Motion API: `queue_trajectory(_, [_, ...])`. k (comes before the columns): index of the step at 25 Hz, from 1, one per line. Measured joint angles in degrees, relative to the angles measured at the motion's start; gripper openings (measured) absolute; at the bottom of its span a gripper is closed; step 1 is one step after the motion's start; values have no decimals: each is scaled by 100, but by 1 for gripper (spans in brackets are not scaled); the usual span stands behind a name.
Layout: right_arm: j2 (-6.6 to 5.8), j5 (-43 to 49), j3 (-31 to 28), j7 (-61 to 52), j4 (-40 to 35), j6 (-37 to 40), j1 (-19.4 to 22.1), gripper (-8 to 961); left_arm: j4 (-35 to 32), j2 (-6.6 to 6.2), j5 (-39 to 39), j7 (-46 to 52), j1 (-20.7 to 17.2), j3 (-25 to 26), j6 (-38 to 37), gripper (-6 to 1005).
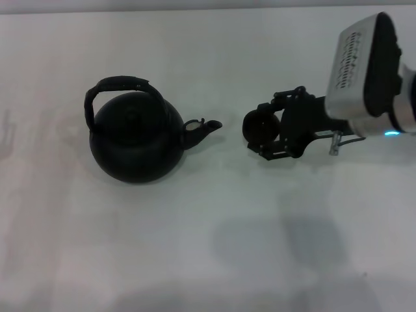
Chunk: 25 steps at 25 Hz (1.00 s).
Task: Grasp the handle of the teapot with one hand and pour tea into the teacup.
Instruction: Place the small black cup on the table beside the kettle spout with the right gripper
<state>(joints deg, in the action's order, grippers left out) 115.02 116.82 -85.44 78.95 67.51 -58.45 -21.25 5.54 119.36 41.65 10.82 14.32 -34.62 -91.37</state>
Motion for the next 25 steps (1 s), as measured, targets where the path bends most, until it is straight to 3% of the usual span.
queue_trajectory(17, [6,-30,904,114,-471,956,-45,764,0,9,26,16,15,0,-17,681])
queue_trajectory(25, [11,-72,991,123,-478,1020,-46,770,0,4,27,16,21,0,-17,681])
